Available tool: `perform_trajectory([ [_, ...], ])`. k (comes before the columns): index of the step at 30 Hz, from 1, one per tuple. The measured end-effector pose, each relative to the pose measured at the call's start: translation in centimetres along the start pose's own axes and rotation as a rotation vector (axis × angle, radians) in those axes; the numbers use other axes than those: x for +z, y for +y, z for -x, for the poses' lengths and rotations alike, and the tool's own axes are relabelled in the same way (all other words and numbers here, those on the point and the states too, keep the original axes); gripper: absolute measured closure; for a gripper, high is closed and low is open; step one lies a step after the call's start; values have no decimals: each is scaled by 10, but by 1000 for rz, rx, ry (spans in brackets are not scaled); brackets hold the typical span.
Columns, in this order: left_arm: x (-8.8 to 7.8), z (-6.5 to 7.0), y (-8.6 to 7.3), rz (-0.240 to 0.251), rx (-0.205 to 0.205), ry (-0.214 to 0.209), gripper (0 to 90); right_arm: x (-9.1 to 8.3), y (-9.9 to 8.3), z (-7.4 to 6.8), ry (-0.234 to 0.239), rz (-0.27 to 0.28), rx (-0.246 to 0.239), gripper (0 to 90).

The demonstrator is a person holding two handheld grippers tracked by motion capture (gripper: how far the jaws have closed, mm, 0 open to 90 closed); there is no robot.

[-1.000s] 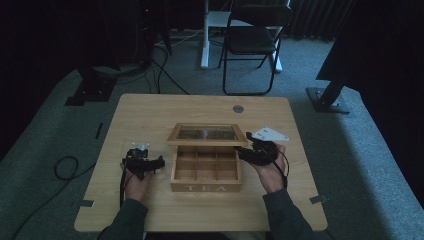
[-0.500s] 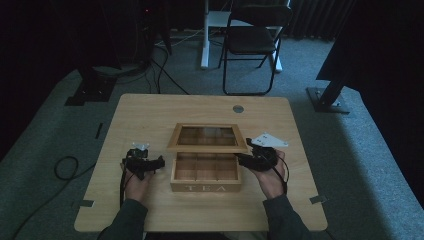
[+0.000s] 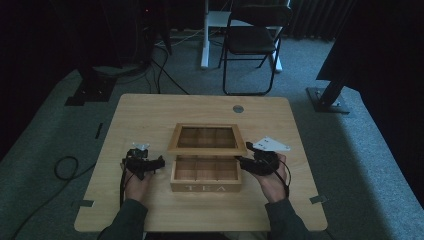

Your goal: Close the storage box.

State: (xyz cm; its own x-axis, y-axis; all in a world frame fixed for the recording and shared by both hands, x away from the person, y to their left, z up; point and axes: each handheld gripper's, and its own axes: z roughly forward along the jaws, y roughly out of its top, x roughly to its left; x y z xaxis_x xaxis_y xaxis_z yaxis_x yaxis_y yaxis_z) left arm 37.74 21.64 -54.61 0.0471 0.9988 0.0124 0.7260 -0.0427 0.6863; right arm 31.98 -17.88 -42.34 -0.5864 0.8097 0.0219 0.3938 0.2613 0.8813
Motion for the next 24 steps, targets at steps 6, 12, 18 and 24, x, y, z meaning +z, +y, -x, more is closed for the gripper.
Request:
perform_trajectory([
  [6, 0, 0, 0, 0, 0, 0, 17, -1, -4, -1, 11, -7, 0, 425],
  [12, 0, 0, 0, -1, 1, 0, 17, -1, -12, -4, 14, -21, 3, 425],
  [18, 0, 0, 0, -2, 2, 0, 17, 0, -18, -5, 20, -33, 7, 424],
  [24, 0, 0, 0, -1, 2, 0, 17, 0, -25, -7, 25, -39, 11, 428],
])
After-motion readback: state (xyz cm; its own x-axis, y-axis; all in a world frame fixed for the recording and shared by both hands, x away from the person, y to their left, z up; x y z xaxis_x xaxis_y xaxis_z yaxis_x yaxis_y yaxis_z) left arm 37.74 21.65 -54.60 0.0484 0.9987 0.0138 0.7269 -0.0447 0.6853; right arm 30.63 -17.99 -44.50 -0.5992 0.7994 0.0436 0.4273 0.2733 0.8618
